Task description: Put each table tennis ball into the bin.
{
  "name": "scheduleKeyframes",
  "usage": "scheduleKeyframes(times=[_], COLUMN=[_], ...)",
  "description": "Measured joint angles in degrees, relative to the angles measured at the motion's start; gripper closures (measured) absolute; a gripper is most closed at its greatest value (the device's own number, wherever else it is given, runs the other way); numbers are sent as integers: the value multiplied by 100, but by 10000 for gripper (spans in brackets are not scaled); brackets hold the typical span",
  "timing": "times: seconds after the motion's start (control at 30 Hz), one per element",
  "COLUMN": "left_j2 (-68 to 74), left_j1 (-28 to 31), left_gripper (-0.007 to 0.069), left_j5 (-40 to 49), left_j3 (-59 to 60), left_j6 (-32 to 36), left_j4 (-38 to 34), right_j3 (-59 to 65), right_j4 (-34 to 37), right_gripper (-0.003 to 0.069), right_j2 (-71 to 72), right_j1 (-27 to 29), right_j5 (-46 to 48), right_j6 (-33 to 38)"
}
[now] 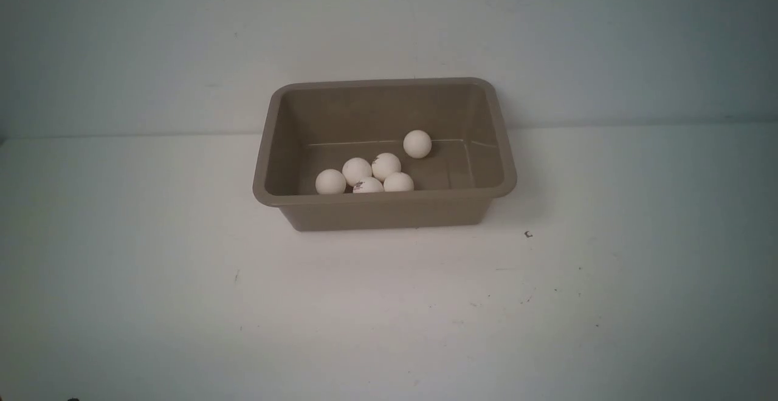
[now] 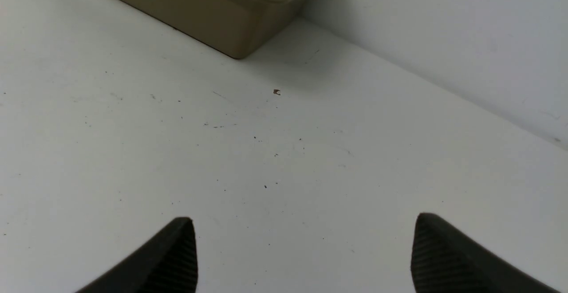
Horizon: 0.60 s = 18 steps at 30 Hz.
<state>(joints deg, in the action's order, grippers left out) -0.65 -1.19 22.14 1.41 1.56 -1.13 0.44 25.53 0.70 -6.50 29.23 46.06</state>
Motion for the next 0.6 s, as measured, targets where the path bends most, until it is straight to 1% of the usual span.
scheduleKeyframes(times=[0.27, 0.43, 0.6], left_j2=[0, 0, 0], left_j1=[0, 0, 0], left_gripper=[157, 157, 157], left_j5=[7, 31, 31], left_j3=[0, 0, 0], left_j6=[72, 325, 320], left_j4=[-17, -18, -18], right_j3=[0, 0, 0], right_j4=[0, 0, 0], right_gripper=[69, 69, 69], right_j2=[0, 0, 0], right_j1=[0, 0, 0], right_j5=[0, 0, 0], right_j6=[0, 0, 0])
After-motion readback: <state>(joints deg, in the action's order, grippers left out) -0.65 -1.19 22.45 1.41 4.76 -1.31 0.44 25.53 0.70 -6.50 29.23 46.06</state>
